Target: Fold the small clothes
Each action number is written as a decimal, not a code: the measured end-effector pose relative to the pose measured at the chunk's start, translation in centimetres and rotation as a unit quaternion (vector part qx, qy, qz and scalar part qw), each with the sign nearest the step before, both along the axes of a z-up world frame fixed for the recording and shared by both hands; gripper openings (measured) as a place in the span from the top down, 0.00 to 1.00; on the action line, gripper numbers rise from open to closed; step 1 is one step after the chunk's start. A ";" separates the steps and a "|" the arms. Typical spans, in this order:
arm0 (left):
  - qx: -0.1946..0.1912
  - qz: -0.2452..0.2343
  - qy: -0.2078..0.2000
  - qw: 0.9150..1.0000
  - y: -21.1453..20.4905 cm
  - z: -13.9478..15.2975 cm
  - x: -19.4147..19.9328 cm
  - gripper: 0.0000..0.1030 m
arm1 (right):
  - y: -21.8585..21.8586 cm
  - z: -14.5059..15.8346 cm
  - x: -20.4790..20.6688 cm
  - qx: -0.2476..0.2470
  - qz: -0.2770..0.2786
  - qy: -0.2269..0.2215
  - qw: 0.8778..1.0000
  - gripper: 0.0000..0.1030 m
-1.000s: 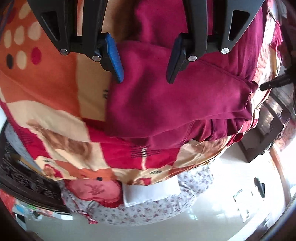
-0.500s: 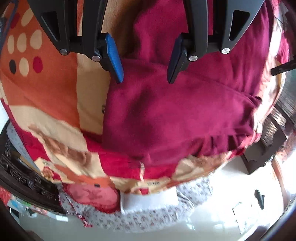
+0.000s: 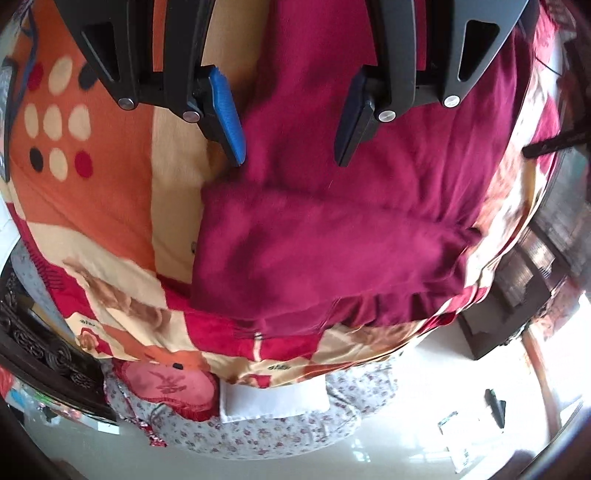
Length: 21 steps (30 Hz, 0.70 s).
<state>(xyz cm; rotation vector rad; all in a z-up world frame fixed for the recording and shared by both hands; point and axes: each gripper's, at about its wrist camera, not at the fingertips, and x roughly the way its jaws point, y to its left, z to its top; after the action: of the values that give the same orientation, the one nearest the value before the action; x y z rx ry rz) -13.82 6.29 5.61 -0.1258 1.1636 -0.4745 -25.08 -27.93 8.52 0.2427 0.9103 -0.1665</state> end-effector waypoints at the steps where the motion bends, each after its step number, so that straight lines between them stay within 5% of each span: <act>1: 0.000 0.000 0.004 1.000 0.0 -0.1 -0.3 0.54 | 0.3 -0.1 -0.7 0.002 0.003 0.002 1.000 0.53; 10: 0.002 -0.008 0.033 0.999 0.1 -1.5 -2.5 0.54 | 1.6 -5.1 -5.0 0.017 0.007 0.076 0.997 0.53; 21: 0.000 -0.029 0.042 0.999 0.1 -2.1 -4.0 0.54 | 0.7 -4.2 -10.0 0.045 -0.002 0.059 0.997 0.51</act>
<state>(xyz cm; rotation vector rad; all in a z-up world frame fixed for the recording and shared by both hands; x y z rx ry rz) -17.83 6.38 3.53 -0.1140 1.2518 -0.5249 -35.11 -27.18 4.34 0.3207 1.0364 -0.1445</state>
